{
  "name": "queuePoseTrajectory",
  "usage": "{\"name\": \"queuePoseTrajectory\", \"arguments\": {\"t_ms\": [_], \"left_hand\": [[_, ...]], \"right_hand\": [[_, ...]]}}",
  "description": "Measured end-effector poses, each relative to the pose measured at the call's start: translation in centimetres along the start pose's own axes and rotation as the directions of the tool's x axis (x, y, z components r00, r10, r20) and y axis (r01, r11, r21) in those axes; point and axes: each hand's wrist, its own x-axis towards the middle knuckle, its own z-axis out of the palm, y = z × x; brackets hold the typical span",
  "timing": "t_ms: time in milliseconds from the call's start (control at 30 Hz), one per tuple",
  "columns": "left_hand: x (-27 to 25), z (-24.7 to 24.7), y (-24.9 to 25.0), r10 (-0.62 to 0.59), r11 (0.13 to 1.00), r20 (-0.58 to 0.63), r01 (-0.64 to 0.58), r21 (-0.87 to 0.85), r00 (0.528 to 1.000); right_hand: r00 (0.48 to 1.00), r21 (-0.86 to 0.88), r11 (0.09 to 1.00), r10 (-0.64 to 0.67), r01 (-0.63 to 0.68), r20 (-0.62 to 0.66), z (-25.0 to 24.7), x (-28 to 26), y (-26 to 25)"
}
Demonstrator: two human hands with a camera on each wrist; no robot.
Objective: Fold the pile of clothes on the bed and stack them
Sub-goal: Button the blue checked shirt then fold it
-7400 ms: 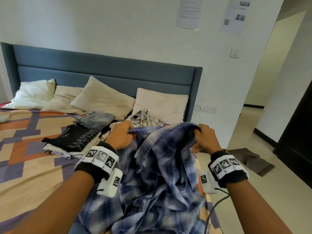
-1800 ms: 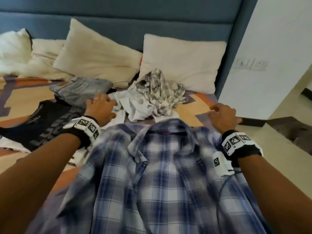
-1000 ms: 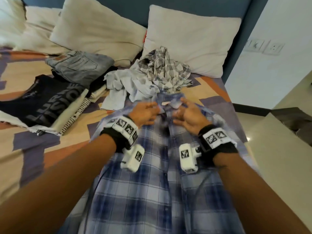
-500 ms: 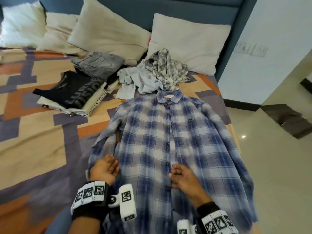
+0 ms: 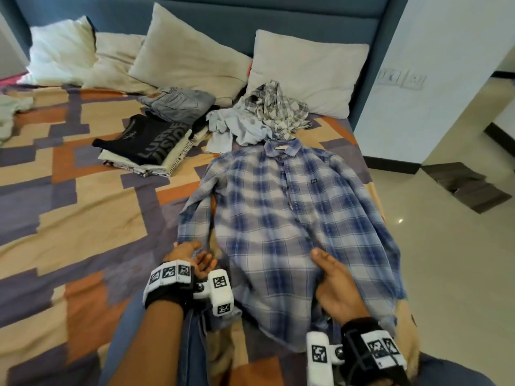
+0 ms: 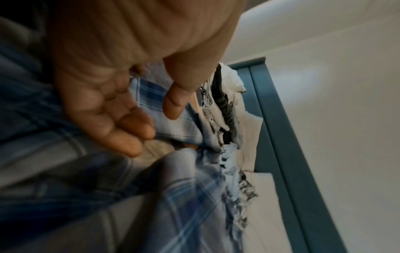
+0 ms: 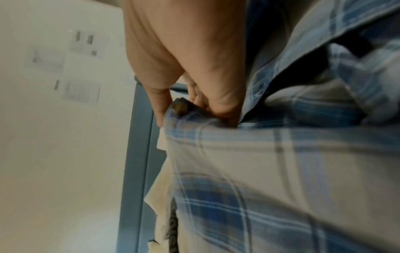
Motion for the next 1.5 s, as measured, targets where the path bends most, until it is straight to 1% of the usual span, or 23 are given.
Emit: {"name": "queuePoseTrajectory", "arguments": {"t_ms": [67, 133, 233, 300, 333, 400, 433, 500, 567, 633, 667, 700, 767, 833, 867, 933, 1033, 1100, 1167, 1233, 1333, 1367, 1500], "left_hand": [[0.2, -0.1, -0.1, 0.035, 0.998, -0.016, -0.034, 0.060, 0.999], [0.1, -0.3, 0.5, 0.078, 0.993, 0.014, -0.079, 0.092, 0.997], [-1.4, -1.0, 3.1, 0.229, 0.971, 0.034, -0.225, -0.082, 0.973], [-3.2, -1.8, 5.4, 0.462, 0.882, 0.010, -0.458, -0.108, 0.887], [-3.7, -2.3, 6.7, 0.551, 0.825, -0.015, -0.547, -0.142, 0.834], [-4.8, -3.5, 8.8, 0.679, 0.711, -0.121, -0.690, -0.138, 0.724], [-5.3, -4.0, 9.4, 0.708, 0.678, -0.155, -0.724, -0.125, 0.690], [-6.1, -4.2, 9.0, 0.714, 0.690, -0.069, -0.717, -0.098, 0.696], [-6.4, -3.5, 6.5, 0.692, 0.702, 0.084, -0.695, 0.155, 0.717], [-6.6, -2.5, 2.4, 0.568, 0.670, 0.271, -0.627, 0.396, 0.778], [-7.0, -1.9, 0.3, 0.478, 0.623, 0.350, -0.592, 0.512, 0.806], [-7.0, -1.3, -1.9, 0.411, 0.509, 0.422, -0.587, 0.629, 0.808], [-7.3, -0.3, -5.5, 0.309, 0.197, 0.556, -0.623, 0.757, 0.772], [-7.2, 0.5, -7.6, 0.215, 0.028, 0.657, -0.677, 0.735, 0.723], [-7.2, 0.7, -8.3, 0.221, -0.044, 0.687, -0.696, 0.716, 0.693], [-6.7, 1.0, -9.2, 0.383, -0.172, 0.679, -0.674, 0.718, 0.626], [-6.5, 1.2, -10.6, 0.649, 0.086, 0.518, -0.730, 0.678, 0.557], [-6.9, 0.6, -10.5, 0.796, 0.096, 0.417, -0.770, 0.631, 0.440], [-7.3, -1.1, -9.1, 0.891, 0.175, 0.232, -0.768, 0.617, 0.389], [-8.1, -3.2, -7.2, 0.897, 0.361, 0.045, -0.788, 0.500, 0.439], [-9.6, -6.4, -5.3, 0.795, 0.607, -0.053, -0.792, 0.068, 0.605], [-10.3, -7.4, -5.0, 0.762, 0.647, -0.040, -0.762, 0.007, 0.647], [-10.1, -10.1, -4.6, 0.687, 0.720, 0.059, -0.690, 0.080, 0.724]], "right_hand": [[1.000, -0.025, 1.000, 0.015, -0.014, 0.005, 0.0, -0.8, -0.5], [0.996, -0.200, 0.976, 0.089, -0.090, -0.012, -0.1, -1.8, -0.3], [0.959, -0.456, 0.855, 0.283, -0.247, 0.009, -0.3, -3.4, 0.0], [0.942, -0.527, 0.803, 0.335, -0.279, 0.011, -0.5, -3.9, -0.4], [0.949, -0.500, 0.820, 0.316, -0.278, -0.009, -0.5, -4.0, -0.6], [0.969, -0.324, 0.915, 0.243, -0.241, -0.035, -0.8, -4.1, -1.2], [0.974, -0.212, 0.951, 0.227, -0.227, -0.023, -0.8, -4.3, -1.6], [0.980, -0.043, 0.980, 0.195, -0.193, 0.047, -0.3, -4.8, -2.2], [0.981, -0.012, 0.989, 0.148, -0.148, 0.124, 0.8, -5.4, -2.6], [0.971, -0.033, 0.993, 0.115, -0.110, 0.208, 2.6, -6.3, -3.1], [0.962, -0.023, 0.994, 0.111, -0.108, 0.249, 3.7, -6.9, -3.6], [0.956, 0.003, 0.994, 0.106, -0.111, 0.274, 5.0, -7.5, -4.1], [0.949, 0.086, 0.991, 0.074, -0.105, 0.306, 6.8, -7.7, -5.1], [0.946, 0.144, 0.986, 0.038, -0.088, 0.321, 8.4, -8.0, -6.2], [0.941, 0.171, 0.982, 0.022, -0.084, 0.339, 8.8, -8.0, -6.6], [0.931, 0.166, 0.983, 0.008, -0.074, 0.366, 9.8, -8.3, -7.3], [0.923, 0.137, 0.988, 0.008, -0.065, 0.384, 10.8, -8.9, -7.3], [0.919, 0.121, 0.991, 0.011, -0.063, 0.394, 10.9, -9.3, -7.0], [0.933, 0.083, 0.995, 0.024, -0.058, 0.359, 10.7, -9.6, -7.0], [0.967, -0.001, 0.999, 0.032, -0.033, 0.253, 9.8, -9.6, -6.9], [0.988, -0.150, 0.988, 0.058, -0.036, 0.141, 8.0, -9.3, -4.9], [0.989, -0.206, 0.977, 0.086, -0.060, 0.123, 7.4, -9.2, -3.4], [0.954, -0.496, 0.837, 0.296, -0.231, 0.056, 4.4, -9.4, 3.1]]}}
